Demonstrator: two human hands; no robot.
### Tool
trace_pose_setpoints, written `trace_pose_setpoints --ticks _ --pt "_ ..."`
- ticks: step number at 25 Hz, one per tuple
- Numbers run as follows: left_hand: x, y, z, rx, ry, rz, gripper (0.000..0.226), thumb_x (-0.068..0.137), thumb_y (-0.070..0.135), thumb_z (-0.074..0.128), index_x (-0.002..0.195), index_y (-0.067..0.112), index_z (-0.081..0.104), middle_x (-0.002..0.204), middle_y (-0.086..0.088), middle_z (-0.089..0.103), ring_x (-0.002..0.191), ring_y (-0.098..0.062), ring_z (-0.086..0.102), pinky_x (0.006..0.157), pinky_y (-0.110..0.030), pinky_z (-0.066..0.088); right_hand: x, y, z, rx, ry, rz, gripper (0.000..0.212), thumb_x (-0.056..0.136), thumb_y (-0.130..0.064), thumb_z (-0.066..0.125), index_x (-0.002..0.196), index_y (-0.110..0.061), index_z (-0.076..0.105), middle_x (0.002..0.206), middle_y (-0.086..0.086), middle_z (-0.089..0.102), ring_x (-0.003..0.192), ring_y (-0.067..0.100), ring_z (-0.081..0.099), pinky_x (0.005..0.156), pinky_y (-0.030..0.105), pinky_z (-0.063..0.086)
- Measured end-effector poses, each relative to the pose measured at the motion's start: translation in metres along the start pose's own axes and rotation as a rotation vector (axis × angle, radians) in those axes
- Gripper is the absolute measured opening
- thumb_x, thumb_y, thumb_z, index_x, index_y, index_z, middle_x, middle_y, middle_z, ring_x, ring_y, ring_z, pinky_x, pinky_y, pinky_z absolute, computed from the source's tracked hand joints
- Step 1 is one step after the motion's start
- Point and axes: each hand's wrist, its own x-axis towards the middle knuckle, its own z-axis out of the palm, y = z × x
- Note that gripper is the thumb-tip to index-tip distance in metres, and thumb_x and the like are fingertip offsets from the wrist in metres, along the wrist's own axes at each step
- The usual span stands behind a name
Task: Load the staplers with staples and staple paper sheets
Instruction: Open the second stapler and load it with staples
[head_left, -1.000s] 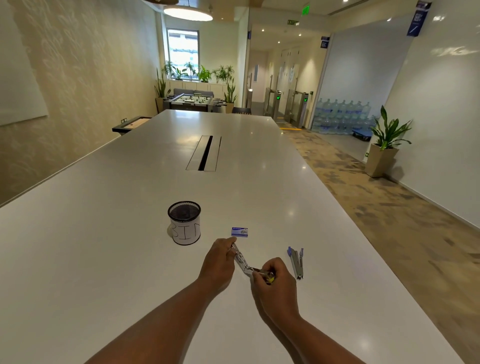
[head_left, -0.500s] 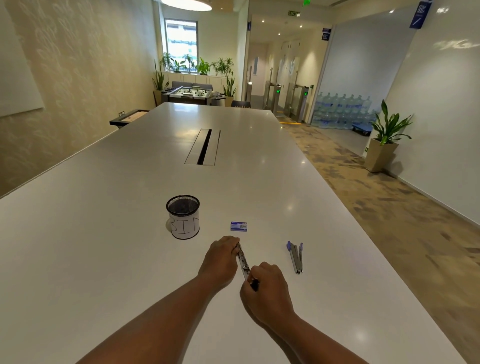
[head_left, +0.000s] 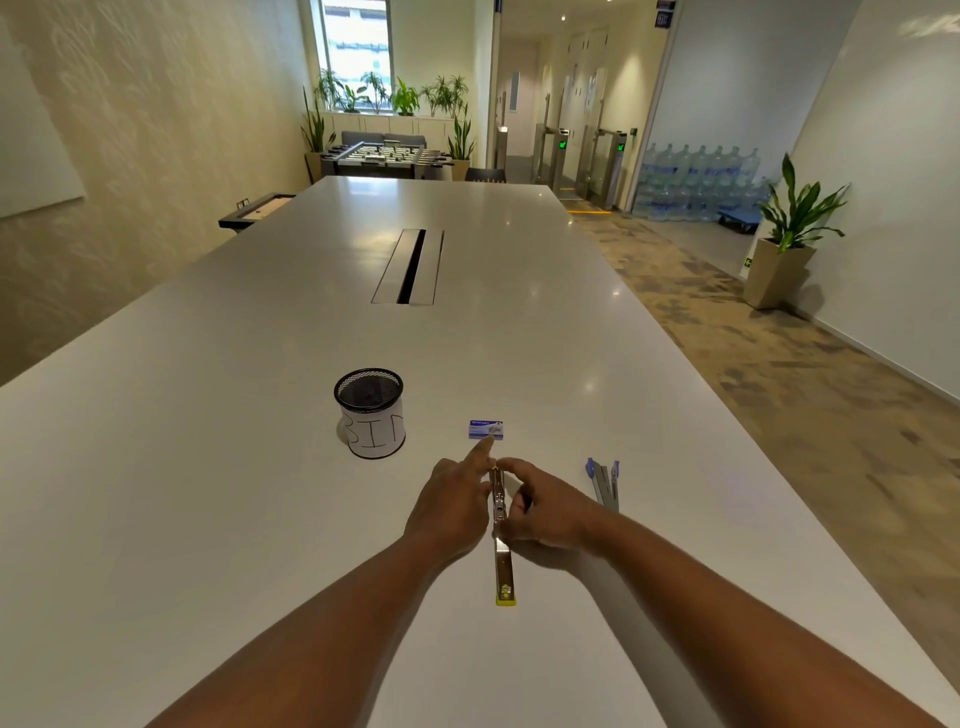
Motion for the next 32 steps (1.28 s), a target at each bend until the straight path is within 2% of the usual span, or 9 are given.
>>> trace_pose_setpoints --ticks 4,8,10,12,15,20,25,29,32 --pt "0.000 -0.001 0.001 -0.005 0.000 -0.016 0.066 0.102 0.017 0.049 0.158 0.039 0.021 0.130 -0.007 0.056 0.125 -0.022 0.053 0.096 -0.034 0.048 0.003 -0.003 -0.006 -0.026 -0.059 0.002 0.085 0.077 -0.024 0.082 0.148 -0.036 0.037 0.085 -0.013 0.061 0.089 0.013 0.060 0.092 0.036 0.051" --pt "0.001 -0.004 0.003 -0.015 -0.009 0.004 0.061 0.100 0.012 0.047 0.153 0.037 0.031 0.135 -0.001 0.059 0.129 -0.020 0.050 0.099 -0.036 0.049 0.004 -0.002 -0.005 -0.010 -0.035 0.036 0.064 0.076 -0.025 0.083 0.130 -0.031 0.050 0.096 -0.004 0.066 0.095 0.018 0.063 0.096 0.042 0.054" --pt "0.002 -0.006 0.004 0.001 -0.001 0.008 0.057 0.100 0.013 0.049 0.149 0.038 0.036 0.133 -0.005 0.060 0.125 -0.021 0.054 0.097 -0.036 0.052 0.003 0.000 -0.003 0.000 -0.024 0.040 0.058 0.076 -0.024 0.083 0.125 -0.030 0.053 0.091 -0.007 0.064 0.091 0.016 0.062 0.097 0.045 0.054" --pt "0.002 -0.005 0.004 0.003 0.006 0.004 0.054 0.101 0.015 0.050 0.149 0.037 0.038 0.130 -0.009 0.060 0.121 -0.023 0.058 0.096 -0.036 0.053 0.002 0.000 -0.002 0.000 -0.022 0.028 0.064 0.078 -0.023 0.082 0.132 -0.032 0.048 0.083 -0.008 0.061 0.083 0.013 0.061 0.093 0.041 0.055" --pt "0.001 -0.004 0.004 -0.001 0.001 -0.002 0.052 0.103 0.017 0.049 0.151 0.034 0.037 0.128 -0.011 0.058 0.119 -0.026 0.060 0.097 -0.036 0.052 0.002 -0.002 -0.003 -0.018 -0.022 0.015 0.082 0.079 -0.022 0.082 0.146 -0.035 0.036 0.093 -0.002 0.066 0.091 0.016 0.064 0.092 0.036 0.053" --pt "0.001 -0.005 0.005 0.010 0.006 0.011 0.047 0.103 0.018 0.050 0.148 0.032 0.043 0.127 -0.009 0.061 0.119 -0.024 0.059 0.098 -0.037 0.052 0.003 -0.003 -0.004 -0.030 -0.018 0.027 0.076 0.079 -0.021 0.082 0.142 -0.032 0.042 0.089 -0.006 0.063 0.089 0.016 0.061 0.092 0.036 0.052" --pt "0.005 -0.013 0.010 0.044 0.014 0.116 0.032 0.103 0.020 0.041 0.107 0.044 0.061 0.092 0.024 0.068 0.092 -0.011 0.058 0.083 -0.036 0.052 0.003 0.001 0.000 -0.014 0.024 0.001 0.054 0.077 -0.018 0.083 0.122 -0.026 0.054 0.078 -0.013 0.058 0.077 0.010 0.058 0.093 0.044 0.055" --pt "0.008 -0.015 0.012 0.010 0.031 0.165 0.032 0.101 0.016 0.043 0.089 0.040 0.060 0.079 0.020 0.065 0.080 -0.011 0.061 0.075 -0.038 0.053 0.000 0.010 0.008 0.004 0.114 -0.047 0.044 0.075 -0.017 0.080 0.107 -0.033 0.054 0.077 -0.013 0.061 0.076 0.009 0.061 0.087 0.045 0.056" --pt "0.010 -0.017 0.015 0.011 0.036 0.168 0.032 0.102 0.018 0.042 0.085 0.040 0.059 0.077 0.020 0.064 0.078 -0.011 0.062 0.071 -0.038 0.054 -0.003 0.012 0.014 -0.008 0.156 -0.076 0.042 0.078 -0.019 0.079 0.105 -0.034 0.051 0.086 -0.012 0.061 0.075 0.005 0.055 0.082 0.043 0.053"
